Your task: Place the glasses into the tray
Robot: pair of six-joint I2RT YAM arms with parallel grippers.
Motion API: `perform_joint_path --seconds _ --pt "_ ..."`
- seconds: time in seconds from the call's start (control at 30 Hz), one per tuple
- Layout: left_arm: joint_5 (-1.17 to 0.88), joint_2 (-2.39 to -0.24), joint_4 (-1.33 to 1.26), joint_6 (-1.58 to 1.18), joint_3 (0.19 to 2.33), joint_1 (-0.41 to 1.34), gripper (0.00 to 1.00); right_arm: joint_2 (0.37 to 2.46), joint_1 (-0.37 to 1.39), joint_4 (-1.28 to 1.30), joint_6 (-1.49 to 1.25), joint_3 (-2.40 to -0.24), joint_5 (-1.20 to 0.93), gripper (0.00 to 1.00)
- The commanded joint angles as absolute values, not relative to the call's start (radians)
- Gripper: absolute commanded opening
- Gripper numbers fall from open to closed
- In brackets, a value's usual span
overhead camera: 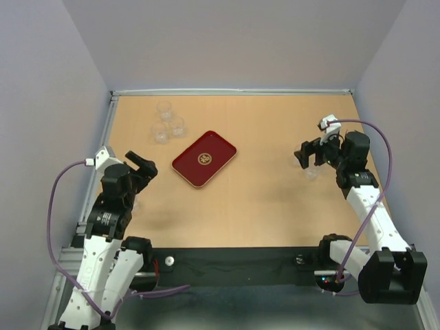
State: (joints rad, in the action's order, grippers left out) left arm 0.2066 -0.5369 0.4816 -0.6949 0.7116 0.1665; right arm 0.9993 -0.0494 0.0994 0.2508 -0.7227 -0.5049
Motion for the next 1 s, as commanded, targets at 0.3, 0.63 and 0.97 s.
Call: perform_joint_path --seconds 0.3,0.63,0.97 --pt "0.411 -0.77 0.699 -0.9 0.75 0.166 0.79 0.973 -0.049 0.092 0.279 -0.715 -0.482 1.0" --pt "0.494 -0.929 0.678 -0.937 0.749 0.158 0.8 0.957 -0.049 0.094 0.299 -0.715 -0.445 1.0" --pt "0.517 -1.025 0.644 -0.916 0.742 0.106 0.78 0.951 -0.048 0.094 0.308 -0.716 -0.41 1.0"
